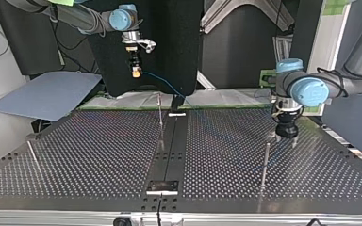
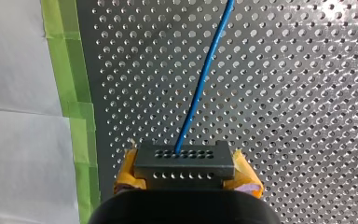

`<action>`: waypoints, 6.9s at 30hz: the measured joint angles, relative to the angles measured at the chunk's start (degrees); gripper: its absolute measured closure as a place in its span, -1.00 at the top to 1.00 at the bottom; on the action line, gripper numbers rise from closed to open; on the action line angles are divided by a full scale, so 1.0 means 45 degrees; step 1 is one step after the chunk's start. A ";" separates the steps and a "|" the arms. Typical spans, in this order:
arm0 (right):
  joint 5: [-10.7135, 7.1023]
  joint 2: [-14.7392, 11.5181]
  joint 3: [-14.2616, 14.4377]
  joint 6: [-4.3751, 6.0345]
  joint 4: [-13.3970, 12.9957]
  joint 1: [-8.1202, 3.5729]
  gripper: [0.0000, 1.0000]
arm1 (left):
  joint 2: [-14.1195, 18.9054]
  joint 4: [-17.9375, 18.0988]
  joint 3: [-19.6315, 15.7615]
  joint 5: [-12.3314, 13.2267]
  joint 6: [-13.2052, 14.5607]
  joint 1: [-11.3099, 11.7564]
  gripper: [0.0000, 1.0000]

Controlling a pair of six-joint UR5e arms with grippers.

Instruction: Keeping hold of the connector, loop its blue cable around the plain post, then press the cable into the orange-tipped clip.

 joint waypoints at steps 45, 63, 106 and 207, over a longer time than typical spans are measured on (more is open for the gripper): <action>-0.0040 0.0000 -0.0016 0.0043 0.0029 0.0000 -1.00 | 0.2149 -0.0352 -0.1778 0.0561 -0.0271 -0.0045 1.00; -0.0048 0.0000 -0.0102 0.0101 0.0115 0.0000 -1.00 | 0.3844 -0.0678 -0.3204 0.0865 0.0255 -0.0073 1.00; -0.0182 0.0001 -0.0253 -0.0023 0.0809 -0.0039 -1.00 | 0.4688 -0.5859 0.1297 -0.0779 0.5055 -0.1900 1.00; -0.0255 0.0000 -0.0360 -0.0023 0.0875 0.0057 -1.00 | 0.2598 -1.3147 0.6468 -0.4419 0.9174 -0.4202 1.00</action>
